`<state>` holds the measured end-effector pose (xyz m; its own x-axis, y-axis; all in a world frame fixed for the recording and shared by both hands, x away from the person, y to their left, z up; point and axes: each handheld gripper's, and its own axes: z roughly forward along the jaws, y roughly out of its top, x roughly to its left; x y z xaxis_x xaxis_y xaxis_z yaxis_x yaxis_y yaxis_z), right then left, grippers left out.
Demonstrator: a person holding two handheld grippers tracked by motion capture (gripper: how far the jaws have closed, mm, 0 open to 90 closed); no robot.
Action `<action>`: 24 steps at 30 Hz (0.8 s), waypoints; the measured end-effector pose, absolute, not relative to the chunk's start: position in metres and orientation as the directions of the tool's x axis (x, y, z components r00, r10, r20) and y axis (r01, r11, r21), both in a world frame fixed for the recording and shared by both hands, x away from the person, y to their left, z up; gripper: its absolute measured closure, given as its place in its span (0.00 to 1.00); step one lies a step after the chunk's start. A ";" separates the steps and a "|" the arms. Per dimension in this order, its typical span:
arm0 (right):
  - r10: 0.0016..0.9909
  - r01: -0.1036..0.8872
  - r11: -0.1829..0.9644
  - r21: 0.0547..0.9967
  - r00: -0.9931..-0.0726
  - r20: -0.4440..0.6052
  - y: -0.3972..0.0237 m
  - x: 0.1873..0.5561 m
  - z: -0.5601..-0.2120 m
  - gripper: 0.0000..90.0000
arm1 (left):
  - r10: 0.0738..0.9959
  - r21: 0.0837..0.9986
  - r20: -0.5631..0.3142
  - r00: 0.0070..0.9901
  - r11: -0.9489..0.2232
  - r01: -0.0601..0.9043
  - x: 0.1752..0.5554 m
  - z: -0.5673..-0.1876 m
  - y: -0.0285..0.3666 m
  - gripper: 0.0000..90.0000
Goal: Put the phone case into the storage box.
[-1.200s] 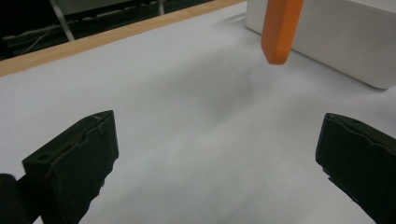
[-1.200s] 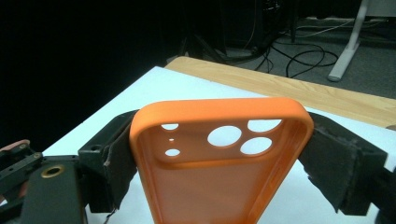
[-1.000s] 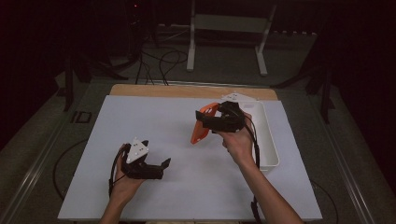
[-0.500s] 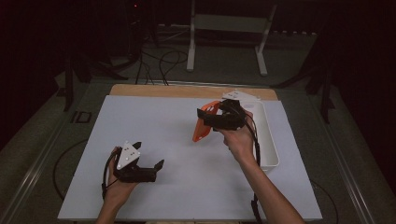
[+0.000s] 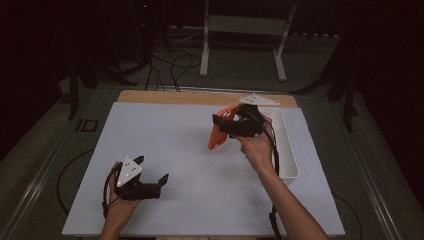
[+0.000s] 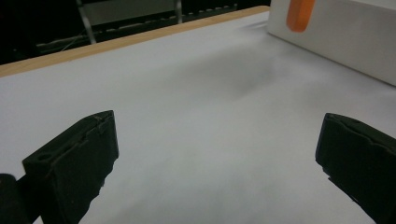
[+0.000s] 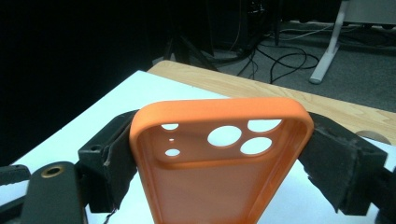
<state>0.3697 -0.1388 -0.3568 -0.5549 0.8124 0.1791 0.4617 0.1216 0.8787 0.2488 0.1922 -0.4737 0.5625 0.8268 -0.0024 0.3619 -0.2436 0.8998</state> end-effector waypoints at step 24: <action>0.832 0.456 0.106 0.884 -0.528 0.173 -0.145 0.381 -0.348 0.19 | 0.852 0.901 0.018 0.523 -0.240 0.360 0.244 -0.481 0.208 0.00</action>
<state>0.3806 -0.1450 -0.3483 -0.5278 0.8317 0.1726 0.4557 0.1058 0.8838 0.2440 0.2077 -0.4808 0.5233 0.8519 0.0178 0.3604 -0.2402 0.9013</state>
